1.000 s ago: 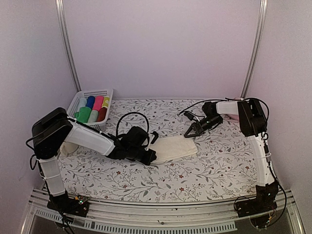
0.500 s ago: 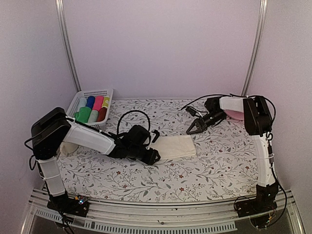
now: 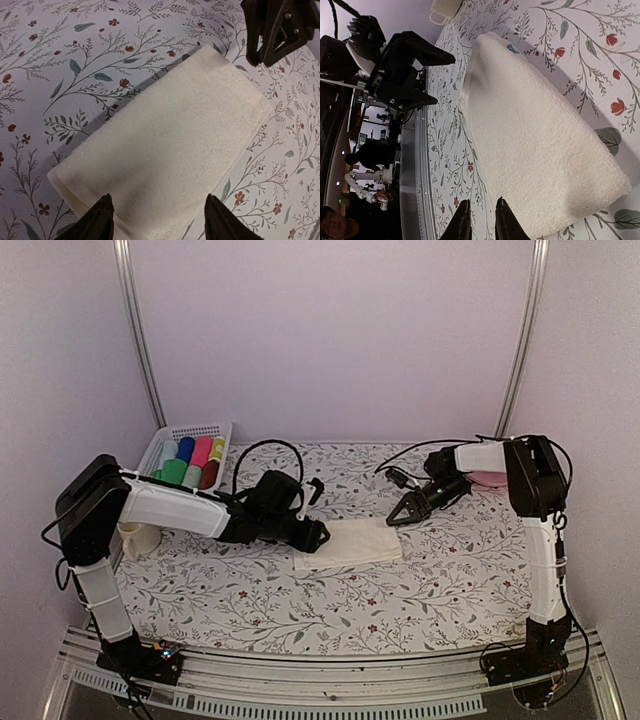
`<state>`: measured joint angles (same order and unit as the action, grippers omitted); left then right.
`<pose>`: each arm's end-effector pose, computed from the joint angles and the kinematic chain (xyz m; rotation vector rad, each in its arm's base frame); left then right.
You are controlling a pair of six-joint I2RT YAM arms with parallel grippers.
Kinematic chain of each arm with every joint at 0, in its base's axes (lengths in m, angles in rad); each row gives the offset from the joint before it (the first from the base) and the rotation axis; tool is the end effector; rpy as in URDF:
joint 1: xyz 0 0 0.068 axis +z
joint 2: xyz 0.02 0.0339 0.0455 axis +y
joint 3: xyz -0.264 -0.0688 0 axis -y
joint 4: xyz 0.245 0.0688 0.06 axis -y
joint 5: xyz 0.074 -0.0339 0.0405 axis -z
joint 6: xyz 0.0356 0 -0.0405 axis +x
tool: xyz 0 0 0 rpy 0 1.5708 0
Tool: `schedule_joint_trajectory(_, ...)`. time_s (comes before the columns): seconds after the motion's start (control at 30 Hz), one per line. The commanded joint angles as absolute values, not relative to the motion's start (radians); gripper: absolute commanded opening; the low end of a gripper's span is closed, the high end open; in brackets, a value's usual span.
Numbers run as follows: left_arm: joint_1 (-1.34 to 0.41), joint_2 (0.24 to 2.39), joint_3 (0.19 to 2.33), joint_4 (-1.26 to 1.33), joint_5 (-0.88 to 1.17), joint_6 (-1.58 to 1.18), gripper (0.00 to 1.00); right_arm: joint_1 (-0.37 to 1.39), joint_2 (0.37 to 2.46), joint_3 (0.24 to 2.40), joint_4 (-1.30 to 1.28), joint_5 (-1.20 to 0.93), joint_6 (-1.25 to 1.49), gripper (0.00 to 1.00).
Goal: Roll the towels
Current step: Smooth out the towel at the center of the board.
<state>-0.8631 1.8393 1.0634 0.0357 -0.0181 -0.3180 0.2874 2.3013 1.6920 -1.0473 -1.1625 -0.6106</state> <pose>0.2526 -0.2943 0.1654 0.6320 2.2964 -0.5669 0.3972 0.1515 0.1313 -1.0374 2.3179 1.6635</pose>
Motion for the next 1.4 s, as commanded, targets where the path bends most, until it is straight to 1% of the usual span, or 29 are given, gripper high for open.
schedule_joint_trajectory(0.0, -0.796, 1.863, 1.075, 0.068, -0.009, -0.286, 0.60, 0.281, 2.373, 1.654, -1.035, -1.200, -0.624, 0.16)
schedule_joint_trajectory(0.13, -0.753, 1.925, 1.079, 0.080, -0.010, -0.284, 0.58, 0.279, 2.396, 1.614, -1.023, -1.179, -0.625, 0.16)
schedule_joint_trajectory(0.27, -0.750, 1.956, 1.078, 0.082, -0.021, -0.284, 0.58, 0.277, 2.393, 1.576, -0.986, -1.147, -0.599, 0.16)
schedule_joint_trajectory(0.53, -0.750, 2.004, 1.084, 0.027, -0.120, -0.276, 0.57, 0.276, 2.361, 1.575, -0.957, -1.089, -0.556, 0.16)
schedule_joint_trajectory(0.7, -0.753, 2.030, 1.127, -0.019, -0.187, -0.258, 0.63, 0.278, 2.239, 1.592, -0.938, -1.047, -0.556, 0.18)
schedule_joint_trajectory(0.83, -0.759, 1.991, 1.118, -0.009, -0.201, -0.259, 0.75, 0.280, 2.193, 1.627, -0.944, -1.029, -0.559, 0.18)
schedule_joint_trajectory(0.9, -0.759, 1.958, 1.111, -0.008, -0.215, -0.258, 0.77, 0.280, 2.183, 1.647, -0.945, -1.015, -0.560, 0.18)
schedule_joint_trajectory(0.97, -0.759, 1.909, 1.099, -0.010, -0.232, -0.258, 0.80, 0.284, 2.176, 1.667, -0.944, -0.995, -0.558, 0.18)
schedule_joint_trajectory(1.07, -0.760, 1.870, 1.080, -0.018, -0.249, -0.257, 0.81, 0.295, 2.166, 1.688, -0.920, -0.943, -0.551, 0.18)
schedule_joint_trajectory(1.13, -0.762, 1.868, 1.072, -0.027, -0.241, -0.260, 0.82, 0.306, 2.154, 1.690, -0.895, -0.898, -0.537, 0.23)
schedule_joint_trajectory(1.23, -0.769, 1.886, 1.055, -0.020, -0.194, -0.278, 0.82, 0.326, 2.136, 1.683, -0.863, -0.841, -0.521, 0.26)
schedule_joint_trajectory(1.37, -0.787, 1.921, 1.058, -0.016, -0.182, -0.286, 0.82, 0.343, 2.114, 1.654, -0.824, -0.784, -0.504, 0.33)
